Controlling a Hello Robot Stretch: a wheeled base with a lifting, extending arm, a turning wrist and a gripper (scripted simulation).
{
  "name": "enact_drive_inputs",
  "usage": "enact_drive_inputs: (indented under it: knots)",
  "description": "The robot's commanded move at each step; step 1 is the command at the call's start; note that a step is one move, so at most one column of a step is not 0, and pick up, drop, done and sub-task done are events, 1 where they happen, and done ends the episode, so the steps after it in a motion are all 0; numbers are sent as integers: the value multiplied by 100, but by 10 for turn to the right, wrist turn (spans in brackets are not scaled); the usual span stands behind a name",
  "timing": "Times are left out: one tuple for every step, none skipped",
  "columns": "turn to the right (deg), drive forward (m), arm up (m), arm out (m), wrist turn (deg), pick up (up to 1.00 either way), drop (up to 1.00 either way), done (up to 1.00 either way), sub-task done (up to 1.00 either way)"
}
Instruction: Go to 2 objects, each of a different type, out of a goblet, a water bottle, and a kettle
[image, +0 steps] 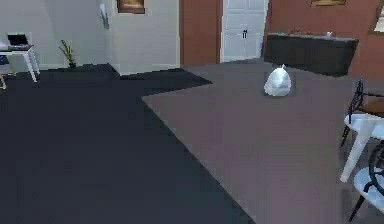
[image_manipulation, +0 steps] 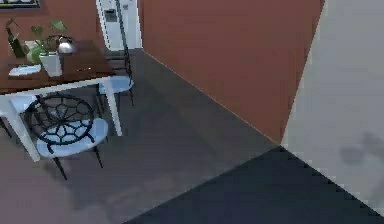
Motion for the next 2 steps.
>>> enact_drive_inputs:
  knots:
    - [450, 0, 0, 0, 0, 0, 0, 0, 0]
    - [390, 0, 0, 0, 0, 0, 0, 0, 0]
